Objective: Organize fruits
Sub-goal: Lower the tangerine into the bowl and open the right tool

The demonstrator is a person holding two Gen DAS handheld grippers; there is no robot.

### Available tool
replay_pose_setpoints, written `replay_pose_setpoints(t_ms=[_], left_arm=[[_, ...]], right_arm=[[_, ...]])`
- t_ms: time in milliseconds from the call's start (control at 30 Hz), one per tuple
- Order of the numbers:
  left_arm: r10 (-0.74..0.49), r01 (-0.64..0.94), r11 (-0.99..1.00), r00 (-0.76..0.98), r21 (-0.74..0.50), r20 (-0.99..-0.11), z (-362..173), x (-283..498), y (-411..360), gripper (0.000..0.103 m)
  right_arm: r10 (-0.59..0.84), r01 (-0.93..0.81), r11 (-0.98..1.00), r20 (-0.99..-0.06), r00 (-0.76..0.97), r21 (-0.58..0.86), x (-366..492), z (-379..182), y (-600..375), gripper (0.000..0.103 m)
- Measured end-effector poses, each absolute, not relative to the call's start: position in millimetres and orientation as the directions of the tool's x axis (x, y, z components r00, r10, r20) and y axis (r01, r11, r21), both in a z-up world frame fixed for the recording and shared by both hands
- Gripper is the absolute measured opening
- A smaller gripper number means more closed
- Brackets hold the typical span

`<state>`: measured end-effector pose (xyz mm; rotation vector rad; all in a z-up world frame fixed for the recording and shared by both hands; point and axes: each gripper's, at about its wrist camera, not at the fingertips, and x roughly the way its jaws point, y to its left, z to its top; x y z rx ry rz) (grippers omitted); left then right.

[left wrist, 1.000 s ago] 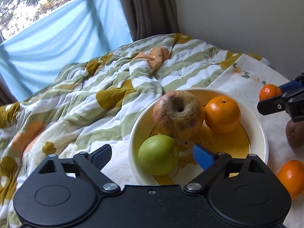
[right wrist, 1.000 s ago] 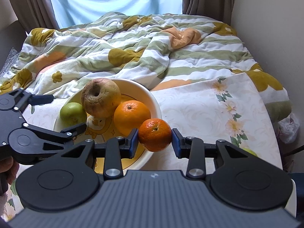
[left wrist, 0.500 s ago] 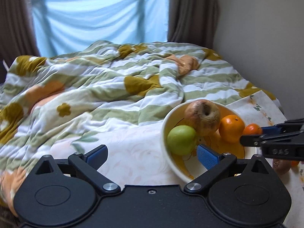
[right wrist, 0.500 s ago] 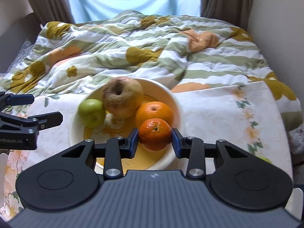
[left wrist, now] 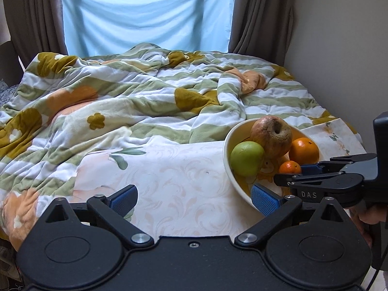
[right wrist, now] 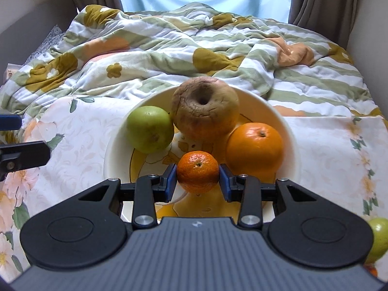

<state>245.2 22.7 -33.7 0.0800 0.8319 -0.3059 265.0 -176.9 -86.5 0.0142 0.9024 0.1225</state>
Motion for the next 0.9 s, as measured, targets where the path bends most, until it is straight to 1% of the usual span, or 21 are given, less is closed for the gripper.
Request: replay_pose_setpoints(t_ms=[100, 167, 233, 267, 300, 367, 900], left_arm=[[-0.236, 0.3, 0.953, 0.631, -0.048, -0.739, -35, 243, 26, 0.102], [-0.236, 0.301, 0.952, 0.632, -0.047, -0.738, -35, 242, 27, 0.102], [-0.237, 0.299, 0.953, 0.636, -0.048, -0.735, -33, 240, 27, 0.102], [-0.237, 0.298, 0.953, 0.637, -0.05, -0.733, -31, 238, 28, 0.102], [-0.238, 0.297, 0.954, 0.639, -0.052, -0.732, -30, 237, 29, 0.102], [-0.238, 0.292, 0.955, 0.643, -0.054, -0.728, -26, 233, 30, 0.102], [-0.136, 0.152, 0.988, 0.745, -0.033, -0.653, 22, 171, 20, 0.102]], right_arm=[[0.11, -0.109, 0.993, -0.777, 0.62, 0.053, 265, -89, -174, 0.052], [0.11, -0.116, 0.992, -0.772, 0.626, 0.047, 264, -88, -172, 0.054], [0.123, -0.128, 0.99, -0.759, 0.64, 0.053, 260, -83, -172, 0.068], [0.13, -0.136, 0.989, -0.753, 0.646, 0.054, 258, -81, -172, 0.082], [0.138, -0.144, 0.988, -0.747, 0.65, 0.058, 256, -77, -172, 0.093], [0.129, -0.142, 0.989, -0.736, 0.665, 0.045, 251, -72, -172, 0.098], [0.153, -0.164, 0.985, -0.694, 0.703, 0.051, 190, -17, -203, 0.099]])
